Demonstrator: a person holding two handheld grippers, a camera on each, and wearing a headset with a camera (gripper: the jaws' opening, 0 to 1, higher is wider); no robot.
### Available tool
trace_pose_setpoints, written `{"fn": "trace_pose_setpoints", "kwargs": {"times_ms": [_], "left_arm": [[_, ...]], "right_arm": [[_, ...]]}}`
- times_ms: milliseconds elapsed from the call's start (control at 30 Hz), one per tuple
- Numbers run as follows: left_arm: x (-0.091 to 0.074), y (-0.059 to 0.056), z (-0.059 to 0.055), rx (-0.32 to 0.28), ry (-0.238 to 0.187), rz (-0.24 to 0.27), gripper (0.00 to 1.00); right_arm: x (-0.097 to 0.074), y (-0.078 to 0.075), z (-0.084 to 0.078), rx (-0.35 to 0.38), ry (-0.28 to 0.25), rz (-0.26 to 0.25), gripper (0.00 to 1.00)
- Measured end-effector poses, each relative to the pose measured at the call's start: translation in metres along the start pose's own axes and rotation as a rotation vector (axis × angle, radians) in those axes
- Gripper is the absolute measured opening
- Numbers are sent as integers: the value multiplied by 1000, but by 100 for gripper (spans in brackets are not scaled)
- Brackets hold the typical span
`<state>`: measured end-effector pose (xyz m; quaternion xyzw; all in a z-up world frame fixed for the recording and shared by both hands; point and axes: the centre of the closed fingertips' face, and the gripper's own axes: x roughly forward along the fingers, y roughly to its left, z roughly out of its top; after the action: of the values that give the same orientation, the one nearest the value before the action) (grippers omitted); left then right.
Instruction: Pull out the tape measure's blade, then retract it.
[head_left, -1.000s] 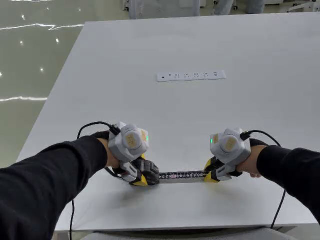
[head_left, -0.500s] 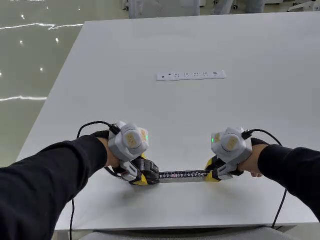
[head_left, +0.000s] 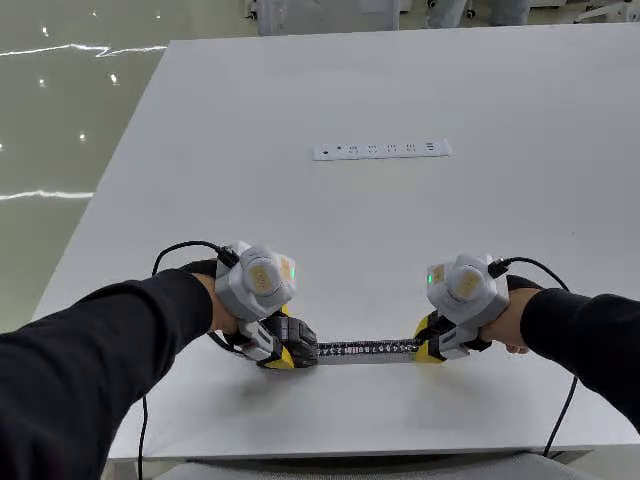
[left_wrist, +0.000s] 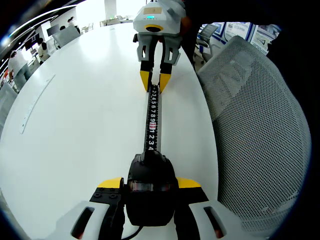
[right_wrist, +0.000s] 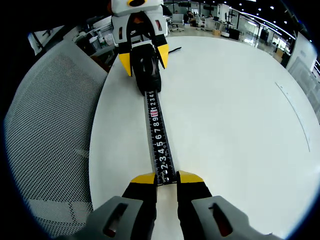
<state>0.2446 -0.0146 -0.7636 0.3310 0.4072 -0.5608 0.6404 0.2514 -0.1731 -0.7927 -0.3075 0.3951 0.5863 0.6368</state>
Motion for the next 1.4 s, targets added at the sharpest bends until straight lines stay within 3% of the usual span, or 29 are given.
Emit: {"fn": "trace_pose_setpoints", "kwargs": {"times_ms": [1400], "left_arm": [[0,0,1,-9,-5,4,34]], "right_arm": [[-7,-2,-12,-6,31,-1,10]]}}
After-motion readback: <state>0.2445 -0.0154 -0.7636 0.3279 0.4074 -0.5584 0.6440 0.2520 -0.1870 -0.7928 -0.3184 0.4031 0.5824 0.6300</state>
